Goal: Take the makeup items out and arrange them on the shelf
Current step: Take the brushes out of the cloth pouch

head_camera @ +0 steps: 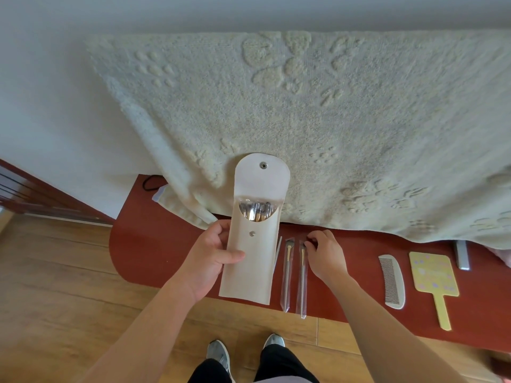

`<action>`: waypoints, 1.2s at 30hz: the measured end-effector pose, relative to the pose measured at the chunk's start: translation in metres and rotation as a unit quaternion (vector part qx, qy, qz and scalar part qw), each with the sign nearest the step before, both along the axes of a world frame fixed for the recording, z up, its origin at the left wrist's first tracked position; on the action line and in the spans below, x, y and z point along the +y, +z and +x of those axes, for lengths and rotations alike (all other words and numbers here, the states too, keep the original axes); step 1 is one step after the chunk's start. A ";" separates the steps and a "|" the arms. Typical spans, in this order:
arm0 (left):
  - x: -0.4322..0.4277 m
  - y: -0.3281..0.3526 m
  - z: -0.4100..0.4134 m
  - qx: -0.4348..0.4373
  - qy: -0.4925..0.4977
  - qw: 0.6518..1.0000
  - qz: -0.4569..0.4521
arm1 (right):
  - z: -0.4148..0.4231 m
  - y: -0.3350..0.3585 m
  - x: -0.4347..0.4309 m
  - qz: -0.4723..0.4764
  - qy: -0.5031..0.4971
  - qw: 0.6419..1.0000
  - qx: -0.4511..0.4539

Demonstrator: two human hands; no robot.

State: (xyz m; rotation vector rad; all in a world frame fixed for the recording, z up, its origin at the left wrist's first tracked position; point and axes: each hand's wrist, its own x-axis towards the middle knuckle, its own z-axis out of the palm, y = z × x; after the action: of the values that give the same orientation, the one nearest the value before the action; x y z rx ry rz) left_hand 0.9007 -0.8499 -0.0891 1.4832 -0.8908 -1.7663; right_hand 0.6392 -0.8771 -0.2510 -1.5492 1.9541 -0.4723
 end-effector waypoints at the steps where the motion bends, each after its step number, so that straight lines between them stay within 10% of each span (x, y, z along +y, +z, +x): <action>1: 0.001 0.000 0.001 -0.001 0.000 1.000 -0.001 | 0.000 0.002 0.001 0.001 0.001 1.000 -0.003; 36: 0.061 0.052 0.100 0.025 -0.045 0.998 -0.036 | 0.143 0.248 0.038 -0.304 0.088 0.945 -0.080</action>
State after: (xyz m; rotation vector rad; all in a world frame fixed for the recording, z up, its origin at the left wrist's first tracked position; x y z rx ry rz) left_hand 1.0005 -0.7893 -0.0375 1.3669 -0.9991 -1.8067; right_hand 0.7825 -0.8394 -0.0032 -1.9563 1.5994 -1.1645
